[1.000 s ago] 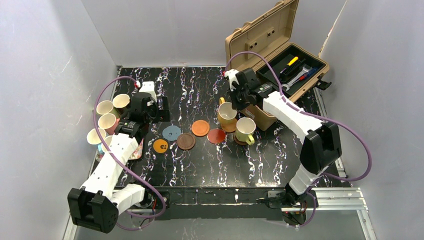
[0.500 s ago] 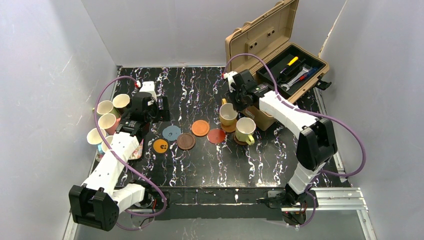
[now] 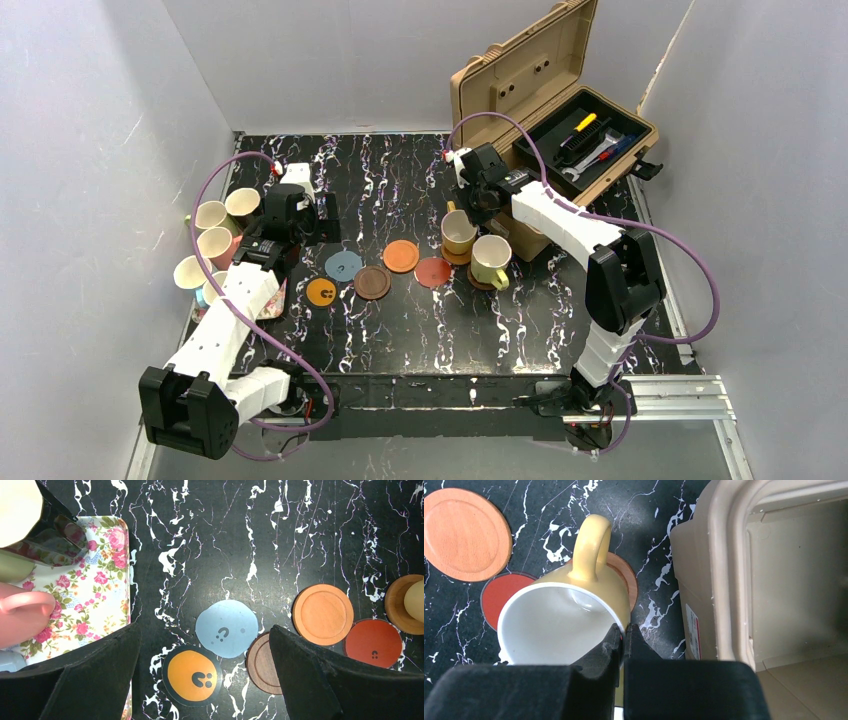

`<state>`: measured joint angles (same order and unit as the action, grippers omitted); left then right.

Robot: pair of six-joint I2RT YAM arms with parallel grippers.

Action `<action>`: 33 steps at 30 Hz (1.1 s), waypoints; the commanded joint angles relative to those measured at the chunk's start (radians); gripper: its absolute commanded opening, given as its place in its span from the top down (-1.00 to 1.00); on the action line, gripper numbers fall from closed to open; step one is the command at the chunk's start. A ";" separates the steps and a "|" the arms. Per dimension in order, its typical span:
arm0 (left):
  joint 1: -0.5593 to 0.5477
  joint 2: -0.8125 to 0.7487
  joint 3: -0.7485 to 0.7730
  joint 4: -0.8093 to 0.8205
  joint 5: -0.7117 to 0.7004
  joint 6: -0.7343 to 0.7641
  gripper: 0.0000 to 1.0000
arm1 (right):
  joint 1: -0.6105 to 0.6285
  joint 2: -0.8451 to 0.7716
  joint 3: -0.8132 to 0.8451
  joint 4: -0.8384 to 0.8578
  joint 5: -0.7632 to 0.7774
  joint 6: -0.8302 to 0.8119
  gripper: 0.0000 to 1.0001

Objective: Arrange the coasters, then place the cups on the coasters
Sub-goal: Place the cup on the coaster.

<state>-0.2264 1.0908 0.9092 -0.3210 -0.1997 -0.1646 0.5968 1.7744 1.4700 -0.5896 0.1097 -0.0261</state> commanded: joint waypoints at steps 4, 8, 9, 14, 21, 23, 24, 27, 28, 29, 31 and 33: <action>0.003 0.000 0.014 -0.002 -0.016 0.006 -0.96 | 0.000 -0.002 0.067 0.035 0.031 0.018 0.97; 0.002 0.000 0.015 -0.002 -0.016 0.007 -0.97 | -0.001 0.004 0.066 0.034 0.031 0.018 0.97; 0.003 -0.001 0.016 -0.002 -0.017 0.007 -0.97 | -0.001 0.004 0.066 0.034 0.028 0.018 0.97; 0.003 0.006 0.017 -0.005 -0.011 0.008 -0.96 | 0.000 0.019 0.077 0.019 0.012 0.018 0.97; 0.004 0.011 0.020 -0.008 -0.007 0.005 -0.96 | -0.001 0.026 0.085 0.006 0.015 0.018 0.97; 0.002 0.012 0.021 -0.008 -0.003 0.004 -0.97 | 0.000 0.031 0.094 -0.002 0.014 0.018 0.97; 0.002 0.012 0.021 -0.007 -0.001 0.004 -0.97 | 0.000 0.035 0.101 -0.009 0.013 0.018 0.97; 0.002 0.013 0.022 -0.008 0.000 0.003 -0.97 | -0.001 0.043 0.113 -0.023 0.014 0.018 0.97; 0.002 0.012 0.022 -0.007 -0.001 0.003 -0.97 | -0.002 0.044 0.115 -0.024 0.013 0.018 0.92; 0.002 0.012 0.021 -0.009 -0.001 0.002 -0.96 | -0.001 0.044 0.116 -0.025 0.013 0.018 0.85; 0.002 0.011 0.021 -0.009 0.000 0.003 -0.97 | -0.001 0.044 0.116 -0.026 0.012 0.018 0.73; 0.002 0.012 0.021 -0.010 0.002 0.003 -0.96 | -0.001 0.047 0.117 -0.028 0.011 0.018 0.63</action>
<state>-0.2264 1.1076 0.9096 -0.3210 -0.1986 -0.1646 0.5968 1.8320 1.5242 -0.6361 0.1284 -0.0151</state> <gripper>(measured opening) 0.981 0.148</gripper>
